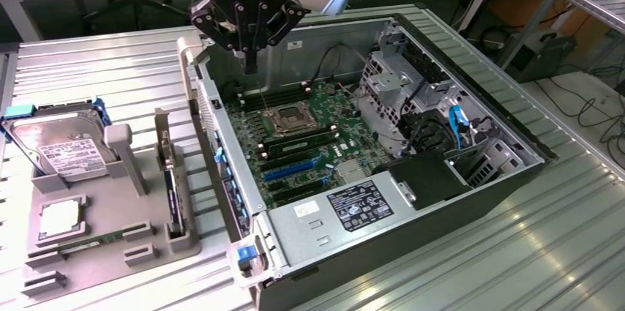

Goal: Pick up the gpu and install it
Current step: 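Reach for the gpu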

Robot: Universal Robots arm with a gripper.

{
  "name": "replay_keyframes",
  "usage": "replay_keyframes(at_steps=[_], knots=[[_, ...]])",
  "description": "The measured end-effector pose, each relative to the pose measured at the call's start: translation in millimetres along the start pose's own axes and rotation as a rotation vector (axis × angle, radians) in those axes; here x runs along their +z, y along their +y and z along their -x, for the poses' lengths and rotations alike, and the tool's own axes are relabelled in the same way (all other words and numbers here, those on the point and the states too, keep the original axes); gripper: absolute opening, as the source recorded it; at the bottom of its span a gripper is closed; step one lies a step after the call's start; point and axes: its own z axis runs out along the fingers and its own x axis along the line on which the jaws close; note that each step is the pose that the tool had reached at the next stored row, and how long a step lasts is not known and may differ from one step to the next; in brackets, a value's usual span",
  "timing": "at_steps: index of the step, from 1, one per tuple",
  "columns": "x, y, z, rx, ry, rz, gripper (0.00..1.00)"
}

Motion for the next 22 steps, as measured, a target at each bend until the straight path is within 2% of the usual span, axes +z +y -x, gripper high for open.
replay_keyframes(at_steps=[22], knots=[[-0.2, -0.4, -5.7, 0.0, 0.0001, 0.0, 0.11]])
